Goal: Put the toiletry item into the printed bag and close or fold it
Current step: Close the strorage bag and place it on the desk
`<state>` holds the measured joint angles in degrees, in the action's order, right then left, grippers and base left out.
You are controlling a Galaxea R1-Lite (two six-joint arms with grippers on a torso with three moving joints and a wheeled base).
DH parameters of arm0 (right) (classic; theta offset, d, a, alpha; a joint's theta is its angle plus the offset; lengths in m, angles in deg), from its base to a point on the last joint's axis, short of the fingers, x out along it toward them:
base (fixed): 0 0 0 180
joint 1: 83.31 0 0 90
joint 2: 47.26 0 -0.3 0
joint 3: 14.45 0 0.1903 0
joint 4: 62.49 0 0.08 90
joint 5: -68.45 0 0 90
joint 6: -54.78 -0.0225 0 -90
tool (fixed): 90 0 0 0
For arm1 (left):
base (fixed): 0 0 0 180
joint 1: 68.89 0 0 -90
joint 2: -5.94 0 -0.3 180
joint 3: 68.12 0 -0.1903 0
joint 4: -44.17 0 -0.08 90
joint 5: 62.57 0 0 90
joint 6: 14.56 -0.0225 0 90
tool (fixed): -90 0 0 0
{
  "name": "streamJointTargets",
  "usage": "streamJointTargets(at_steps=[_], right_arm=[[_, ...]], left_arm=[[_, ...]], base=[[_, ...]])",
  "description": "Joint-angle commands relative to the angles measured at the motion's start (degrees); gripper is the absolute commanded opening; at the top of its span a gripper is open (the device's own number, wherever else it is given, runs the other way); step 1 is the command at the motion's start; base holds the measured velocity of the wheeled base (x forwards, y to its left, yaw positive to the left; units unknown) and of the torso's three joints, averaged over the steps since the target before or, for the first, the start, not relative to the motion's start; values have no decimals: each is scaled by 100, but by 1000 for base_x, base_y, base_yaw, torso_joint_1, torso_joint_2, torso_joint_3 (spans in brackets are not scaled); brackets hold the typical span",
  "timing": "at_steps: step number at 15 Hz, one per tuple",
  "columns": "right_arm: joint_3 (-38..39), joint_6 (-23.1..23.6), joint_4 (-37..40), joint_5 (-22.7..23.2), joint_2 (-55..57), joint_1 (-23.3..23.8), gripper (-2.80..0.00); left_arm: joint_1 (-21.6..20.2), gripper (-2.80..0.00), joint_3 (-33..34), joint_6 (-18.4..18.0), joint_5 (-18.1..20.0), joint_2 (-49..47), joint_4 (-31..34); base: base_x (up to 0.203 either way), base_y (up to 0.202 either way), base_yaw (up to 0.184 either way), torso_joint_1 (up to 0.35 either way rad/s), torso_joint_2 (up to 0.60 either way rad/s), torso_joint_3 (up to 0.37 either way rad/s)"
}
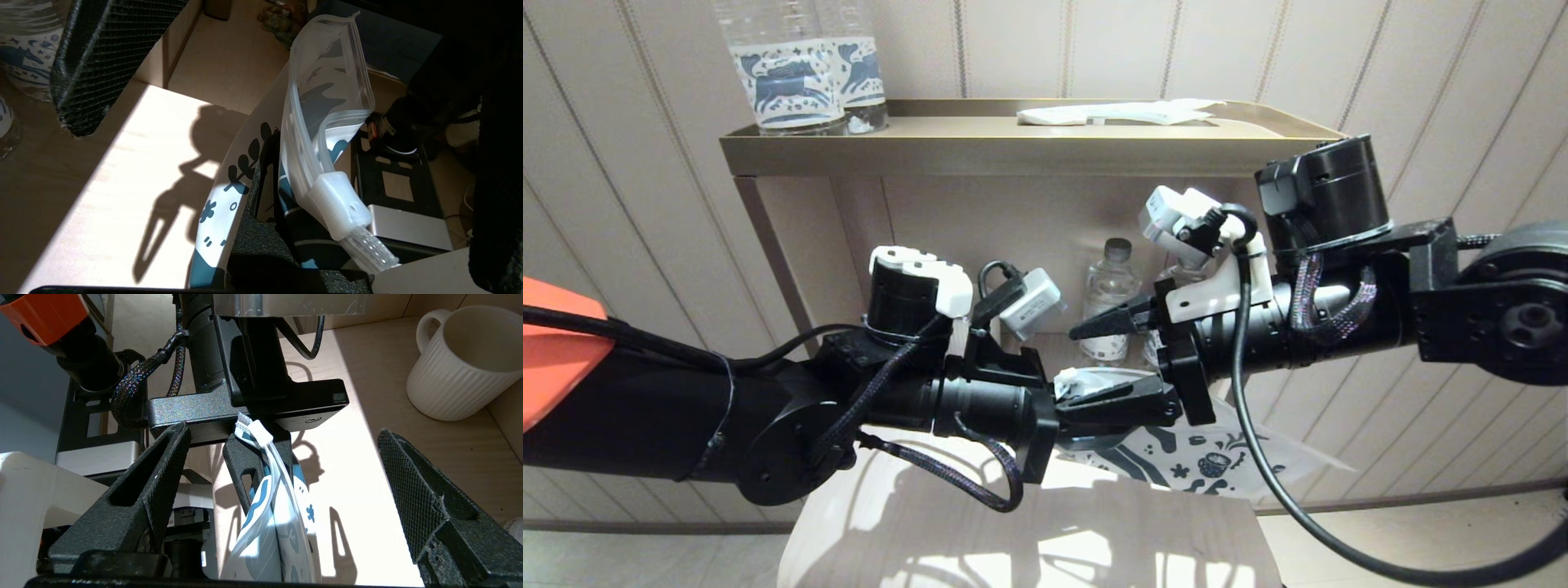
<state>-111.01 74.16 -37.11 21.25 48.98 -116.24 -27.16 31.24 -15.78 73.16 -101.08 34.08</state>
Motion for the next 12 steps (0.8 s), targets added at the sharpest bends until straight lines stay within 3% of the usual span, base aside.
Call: streamJointTargets(at_steps=[1, 7, 9, 12], right_arm=[[9, 30, 23, 27, 8, -3, 0], [0, -5, 42, 35, 26, -3, 0], [-8, 4, 17, 27, 17, -12, -280], [-37, -31, 45, 39, 17, -29, -280]], left_arm=[[2, -280, -3, -1, 24, 6, -12], [2, -280, 2, -1, 24, 6, -21], [2, -280, 5, -1, 24, 32, -21], [2, -280, 10, -1, 24, 32, -30]], base=[[0, 0, 0, 0, 0, 0], [0, 0, 0, 0, 0, 0], [0, 0, 0, 0, 0, 0], [0, 0, 0, 0, 0, 0]])
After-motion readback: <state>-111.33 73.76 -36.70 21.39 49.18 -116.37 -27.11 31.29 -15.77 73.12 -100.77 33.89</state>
